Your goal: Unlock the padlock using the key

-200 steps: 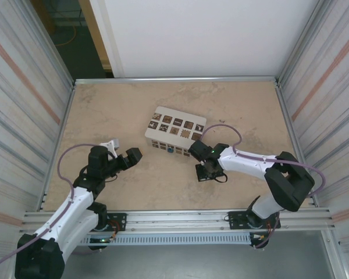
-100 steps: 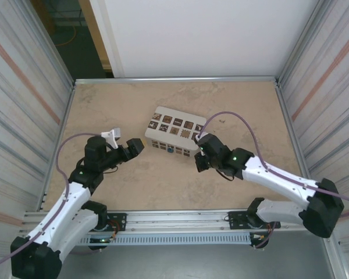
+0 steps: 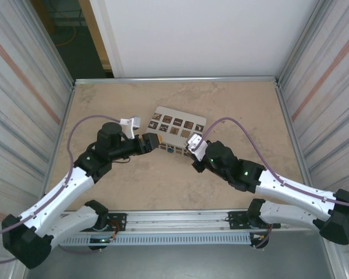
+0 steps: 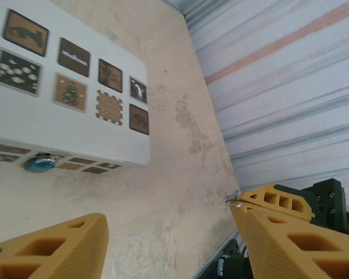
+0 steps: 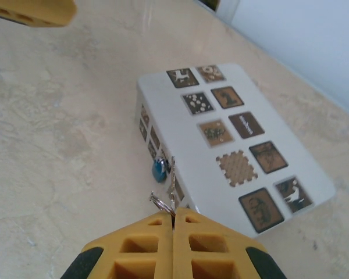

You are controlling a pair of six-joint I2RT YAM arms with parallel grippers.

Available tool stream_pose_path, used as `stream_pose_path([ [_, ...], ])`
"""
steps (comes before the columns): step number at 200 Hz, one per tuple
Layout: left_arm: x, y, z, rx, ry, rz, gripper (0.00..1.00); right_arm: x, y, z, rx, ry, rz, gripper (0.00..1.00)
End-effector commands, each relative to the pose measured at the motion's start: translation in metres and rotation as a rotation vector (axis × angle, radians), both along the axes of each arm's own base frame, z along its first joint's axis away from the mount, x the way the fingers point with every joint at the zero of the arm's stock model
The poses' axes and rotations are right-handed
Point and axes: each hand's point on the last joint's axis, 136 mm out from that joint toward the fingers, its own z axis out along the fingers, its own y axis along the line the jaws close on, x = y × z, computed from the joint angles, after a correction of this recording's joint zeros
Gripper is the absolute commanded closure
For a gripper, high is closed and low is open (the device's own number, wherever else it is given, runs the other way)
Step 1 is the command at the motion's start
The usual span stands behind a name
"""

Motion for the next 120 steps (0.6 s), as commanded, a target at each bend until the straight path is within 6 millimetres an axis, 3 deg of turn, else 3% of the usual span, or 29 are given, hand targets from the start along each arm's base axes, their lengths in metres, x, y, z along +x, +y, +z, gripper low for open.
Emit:
stream_pose_path([
  [1,-0.001,-0.012,0.009,0.017,-0.013,-0.013,0.42,0.006,0.002,0.015,-0.061,-0.116,0.000,1.00],
  [60,0.000,-0.043,-0.003,0.038,0.085,-0.006,0.42,0.009,0.012,0.007,-0.216,-0.212,-0.025,1.00],
  [120,0.001,-0.059,-0.012,0.023,0.136,-0.018,0.48,0.006,0.023,0.008,-0.252,-0.260,-0.008,1.00],
])
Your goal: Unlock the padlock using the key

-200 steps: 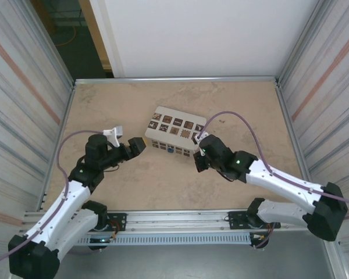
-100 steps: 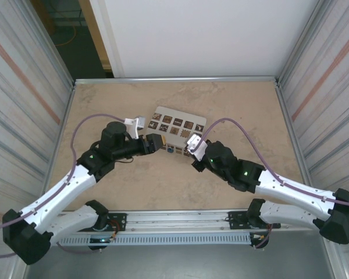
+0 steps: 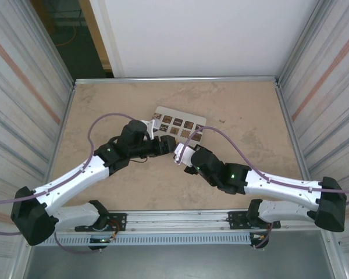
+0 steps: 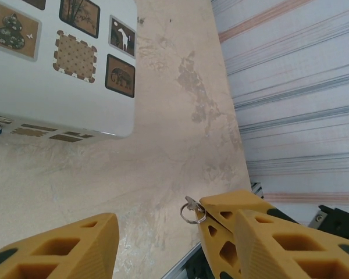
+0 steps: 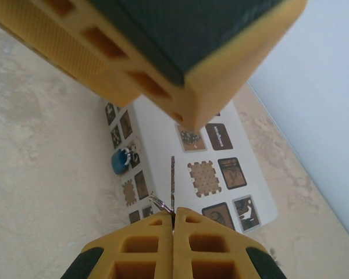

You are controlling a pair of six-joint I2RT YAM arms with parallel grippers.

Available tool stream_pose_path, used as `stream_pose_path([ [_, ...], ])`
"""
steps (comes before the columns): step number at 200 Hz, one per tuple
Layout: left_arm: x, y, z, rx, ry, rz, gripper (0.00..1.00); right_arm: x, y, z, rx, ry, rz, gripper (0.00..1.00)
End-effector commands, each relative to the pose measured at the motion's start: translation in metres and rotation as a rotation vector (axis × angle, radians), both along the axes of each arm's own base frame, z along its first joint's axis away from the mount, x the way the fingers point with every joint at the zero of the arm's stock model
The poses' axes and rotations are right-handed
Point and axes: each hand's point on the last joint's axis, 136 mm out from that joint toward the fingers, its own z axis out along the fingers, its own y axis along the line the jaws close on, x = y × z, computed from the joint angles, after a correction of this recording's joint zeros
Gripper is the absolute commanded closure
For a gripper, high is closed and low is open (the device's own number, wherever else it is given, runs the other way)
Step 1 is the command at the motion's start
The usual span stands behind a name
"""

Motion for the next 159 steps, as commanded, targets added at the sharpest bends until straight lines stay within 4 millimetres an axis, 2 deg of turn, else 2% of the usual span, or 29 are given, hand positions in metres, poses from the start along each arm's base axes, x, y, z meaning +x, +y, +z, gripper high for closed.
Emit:
stream_pose_path([
  [1,0.004,-0.006,0.016,-0.044,-0.009,0.018,0.48,0.005,0.007,0.025,0.025,-0.070,-0.010,1.00],
  [66,0.005,-0.015,0.010,-0.066,0.009,0.008,0.53,0.002,0.017,0.029,0.037,-0.086,0.012,1.00],
  [159,0.008,-0.020,0.006,-0.085,0.018,0.011,0.69,0.003,0.020,0.027,0.031,-0.094,-0.001,1.00],
])
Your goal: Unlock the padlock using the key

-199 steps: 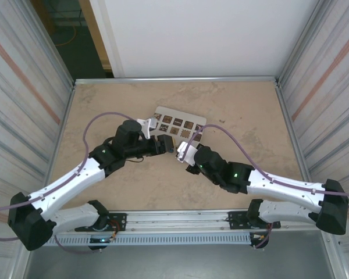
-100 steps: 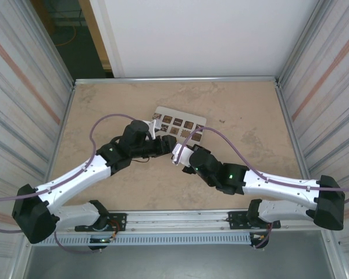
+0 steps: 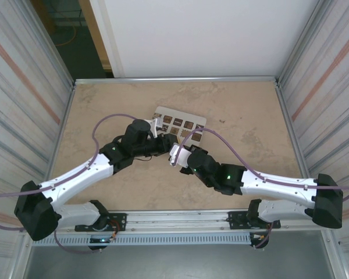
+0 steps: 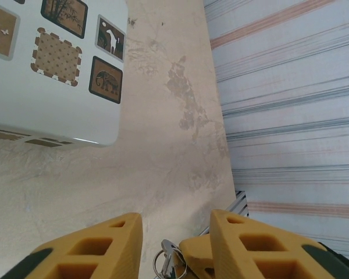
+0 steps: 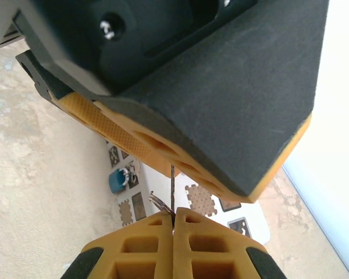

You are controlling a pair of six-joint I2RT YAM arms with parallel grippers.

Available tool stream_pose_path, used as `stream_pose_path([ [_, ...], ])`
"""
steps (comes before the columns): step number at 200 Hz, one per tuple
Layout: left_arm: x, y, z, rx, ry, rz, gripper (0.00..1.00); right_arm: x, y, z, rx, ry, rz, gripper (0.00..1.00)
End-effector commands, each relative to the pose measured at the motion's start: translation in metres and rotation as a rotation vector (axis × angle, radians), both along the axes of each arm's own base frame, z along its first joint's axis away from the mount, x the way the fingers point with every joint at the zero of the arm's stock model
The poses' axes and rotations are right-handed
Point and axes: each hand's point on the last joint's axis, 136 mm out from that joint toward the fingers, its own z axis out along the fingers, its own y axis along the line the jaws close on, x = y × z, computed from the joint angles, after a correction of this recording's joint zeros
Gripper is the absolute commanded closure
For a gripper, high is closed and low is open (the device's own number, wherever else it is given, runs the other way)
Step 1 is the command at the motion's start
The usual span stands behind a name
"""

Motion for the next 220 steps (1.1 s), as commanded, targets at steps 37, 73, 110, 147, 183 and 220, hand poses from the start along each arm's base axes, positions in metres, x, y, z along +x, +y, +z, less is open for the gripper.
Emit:
stream_pose_path([
  [37,-0.001,-0.006,0.003,-0.019,-0.011,-0.012,0.79,0.005,0.004,0.019,0.039,-0.043,-0.036,1.00],
  [73,-0.001,-0.006,0.002,-0.017,-0.009,-0.013,0.88,0.006,0.004,0.020,0.049,-0.045,-0.043,1.00],
  [110,-0.001,-0.006,0.002,-0.015,-0.011,-0.011,0.96,0.006,0.004,0.022,0.061,-0.043,-0.046,1.00],
  [147,0.000,0.004,0.006,0.022,-0.072,0.005,1.00,-0.001,0.002,0.022,0.090,0.006,-0.013,0.73],
  [183,-0.003,0.022,0.023,0.087,-0.250,-0.048,1.00,-0.013,-0.007,0.024,0.250,0.225,0.086,0.44],
  [220,-0.015,0.040,0.045,0.065,-0.461,-0.168,1.00,-0.022,-0.024,0.048,0.578,0.540,0.217,0.35],
])
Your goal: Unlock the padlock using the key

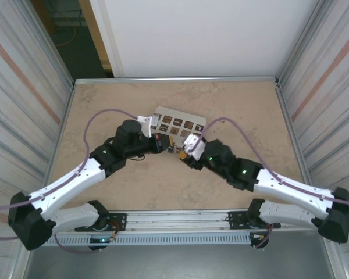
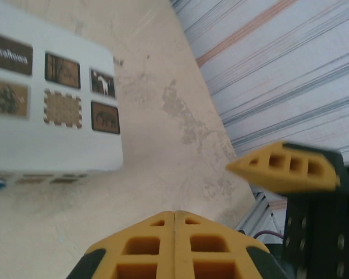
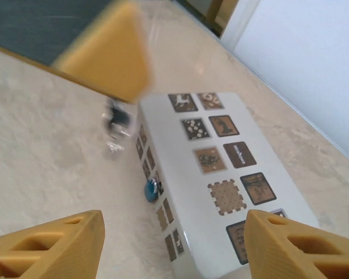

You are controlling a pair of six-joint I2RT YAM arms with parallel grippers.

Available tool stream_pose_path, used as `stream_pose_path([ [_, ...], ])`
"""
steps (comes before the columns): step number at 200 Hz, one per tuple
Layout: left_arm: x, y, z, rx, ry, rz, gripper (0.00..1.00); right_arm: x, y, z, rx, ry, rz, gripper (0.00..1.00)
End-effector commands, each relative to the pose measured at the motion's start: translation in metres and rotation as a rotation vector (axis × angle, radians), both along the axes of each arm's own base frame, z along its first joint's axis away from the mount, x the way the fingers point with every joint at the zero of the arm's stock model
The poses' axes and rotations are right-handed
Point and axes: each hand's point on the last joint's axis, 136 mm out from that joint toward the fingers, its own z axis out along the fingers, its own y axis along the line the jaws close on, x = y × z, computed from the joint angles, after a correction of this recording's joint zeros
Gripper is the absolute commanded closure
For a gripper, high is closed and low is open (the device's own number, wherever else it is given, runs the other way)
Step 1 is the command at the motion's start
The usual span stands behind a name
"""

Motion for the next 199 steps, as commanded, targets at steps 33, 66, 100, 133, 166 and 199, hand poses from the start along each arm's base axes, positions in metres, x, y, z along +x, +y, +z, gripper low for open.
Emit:
stream_pose_path([
  [33,-0.030,0.019,0.030,-0.006,-0.325,-0.219,1.00,-0.026,-0.001,0.048,0.522,0.439,0.258,0.35],
  [66,-0.050,0.015,0.040,-0.027,-0.396,-0.343,1.00,-0.035,0.012,0.064,0.621,0.568,0.375,0.37],
  [100,-0.061,0.009,0.044,-0.051,-0.426,-0.436,1.00,-0.044,0.024,0.061,0.618,0.666,0.452,0.42],
  [133,-0.060,0.006,0.045,-0.053,-0.419,-0.456,1.00,-0.050,0.042,0.051,0.580,0.704,0.501,0.46],
  [166,-0.060,0.005,0.045,-0.053,-0.420,-0.462,1.00,-0.051,0.052,0.047,0.561,0.718,0.515,0.48],
  [199,-0.062,0.004,0.044,-0.050,-0.415,-0.474,1.00,-0.052,0.061,0.045,0.547,0.725,0.528,0.50],
])
